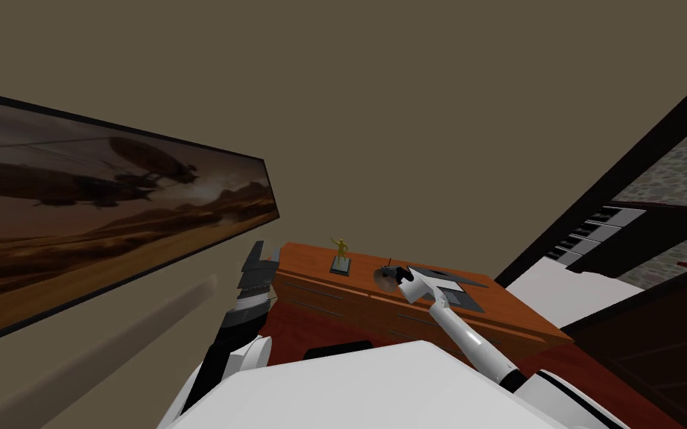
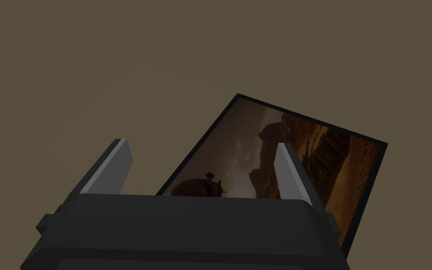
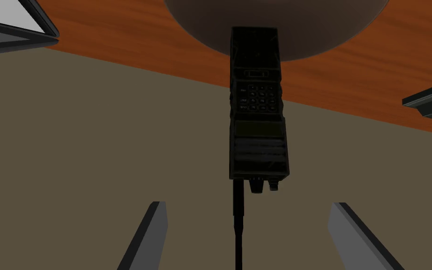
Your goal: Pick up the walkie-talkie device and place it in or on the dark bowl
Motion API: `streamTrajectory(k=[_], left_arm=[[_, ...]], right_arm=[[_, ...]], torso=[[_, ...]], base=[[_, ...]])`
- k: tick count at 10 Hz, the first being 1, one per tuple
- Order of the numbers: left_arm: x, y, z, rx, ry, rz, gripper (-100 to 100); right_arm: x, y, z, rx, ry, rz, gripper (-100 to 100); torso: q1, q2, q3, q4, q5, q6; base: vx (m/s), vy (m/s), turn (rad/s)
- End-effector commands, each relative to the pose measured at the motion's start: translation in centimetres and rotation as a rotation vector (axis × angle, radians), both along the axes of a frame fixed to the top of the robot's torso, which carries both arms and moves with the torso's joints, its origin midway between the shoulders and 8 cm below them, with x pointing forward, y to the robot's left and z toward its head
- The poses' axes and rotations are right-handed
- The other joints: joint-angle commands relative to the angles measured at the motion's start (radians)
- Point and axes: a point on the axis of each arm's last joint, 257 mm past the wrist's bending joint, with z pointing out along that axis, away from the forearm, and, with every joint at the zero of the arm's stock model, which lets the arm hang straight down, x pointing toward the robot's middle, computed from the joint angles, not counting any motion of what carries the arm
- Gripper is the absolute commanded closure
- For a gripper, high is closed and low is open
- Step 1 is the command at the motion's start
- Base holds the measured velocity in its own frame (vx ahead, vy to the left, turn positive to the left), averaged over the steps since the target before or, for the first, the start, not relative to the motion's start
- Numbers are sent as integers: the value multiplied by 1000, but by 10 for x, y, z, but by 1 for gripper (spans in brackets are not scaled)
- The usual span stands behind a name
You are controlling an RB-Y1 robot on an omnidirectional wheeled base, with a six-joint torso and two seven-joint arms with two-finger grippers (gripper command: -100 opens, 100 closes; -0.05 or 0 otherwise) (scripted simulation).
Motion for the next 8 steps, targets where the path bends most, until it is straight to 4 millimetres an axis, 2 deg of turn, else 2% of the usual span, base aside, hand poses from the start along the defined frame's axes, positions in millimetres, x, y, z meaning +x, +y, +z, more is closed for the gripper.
streamTrajectory(k=[1,2,8], left_arm=[[0,0,0,0,0,0,0],[0,0,0,0,0,0,0],[0,0,0,0,0,0,0]], right_arm=[[0,0,0,0,0,0,0],[5,1,13,-1,-3,4,-100],[18,7,50,-4,-9,26,-100]], torso=[[0,0,0,0,0,0],[0,0,0,0,0,0],[1,1,0,0,0,0]], base=[[0,0,0],[-7,5,-44],[-10,11,-34]])
